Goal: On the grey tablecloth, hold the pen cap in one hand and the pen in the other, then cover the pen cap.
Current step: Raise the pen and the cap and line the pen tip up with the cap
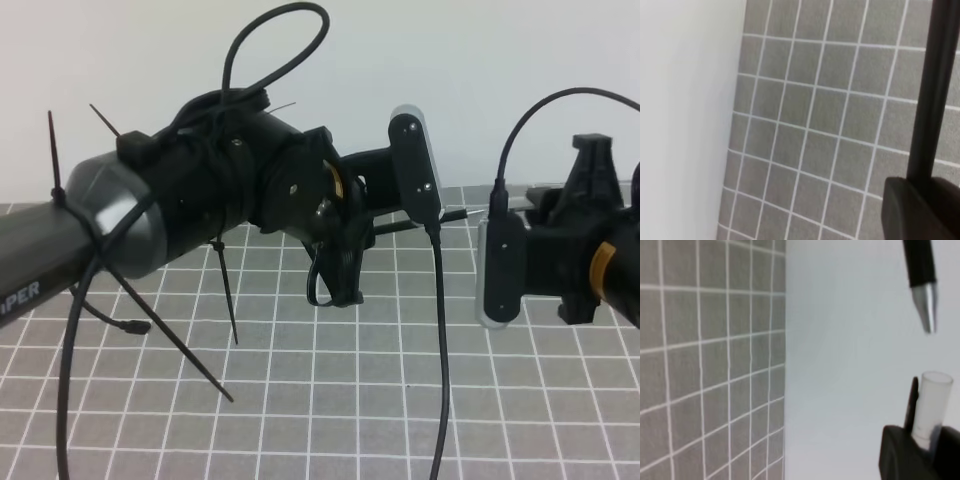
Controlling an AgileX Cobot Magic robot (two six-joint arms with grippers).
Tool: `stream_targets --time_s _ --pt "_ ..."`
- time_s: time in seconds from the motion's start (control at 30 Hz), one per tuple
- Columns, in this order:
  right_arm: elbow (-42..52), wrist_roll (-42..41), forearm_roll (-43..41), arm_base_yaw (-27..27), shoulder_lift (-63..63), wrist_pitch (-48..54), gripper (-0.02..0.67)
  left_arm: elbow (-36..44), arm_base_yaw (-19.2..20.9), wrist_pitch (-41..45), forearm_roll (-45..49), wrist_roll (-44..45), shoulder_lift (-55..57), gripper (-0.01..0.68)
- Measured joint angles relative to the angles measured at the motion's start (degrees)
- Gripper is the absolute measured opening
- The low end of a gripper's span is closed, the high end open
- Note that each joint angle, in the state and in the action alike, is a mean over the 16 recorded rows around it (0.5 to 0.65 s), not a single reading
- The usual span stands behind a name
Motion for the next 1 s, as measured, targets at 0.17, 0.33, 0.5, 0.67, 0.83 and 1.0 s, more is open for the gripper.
stream_targets --time_s 0.17,0.33,0.5,0.67,0.83,1.0 --pt "0.00 0.01 -0.21 0.00 0.00 -0.05 -0.004 0.00 0.03 0.11 -0.18 0.05 0.16 0.042" --pt "0.00 0.06 -0.39 0.00 -0.01 -0.14 -0.004 0.00 0.25 0.01 -0.26 0.04 0.18 0.042" --pt "0.00 0.14 -0.74 0.00 -0.04 0.07 -0.004 0.00 0.84 0.08 -0.42 -0.09 0.18 0.042" --pt "0.00 0.45 -1.25 0.00 -0.07 0.33 -0.004 0.00 1.42 0.23 -0.95 -0.31 0.18 0.042" --pt "0.00 1.44 -2.26 0.00 -0.10 -0.26 -0.004 0.00 1.87 0.52 -2.00 -0.29 0.18 0.042" --pt "0.00 2.51 -3.31 0.00 -0.10 -0.41 -0.004 0.00 1.90 0.83 -3.42 0.13 0.18 0.042"
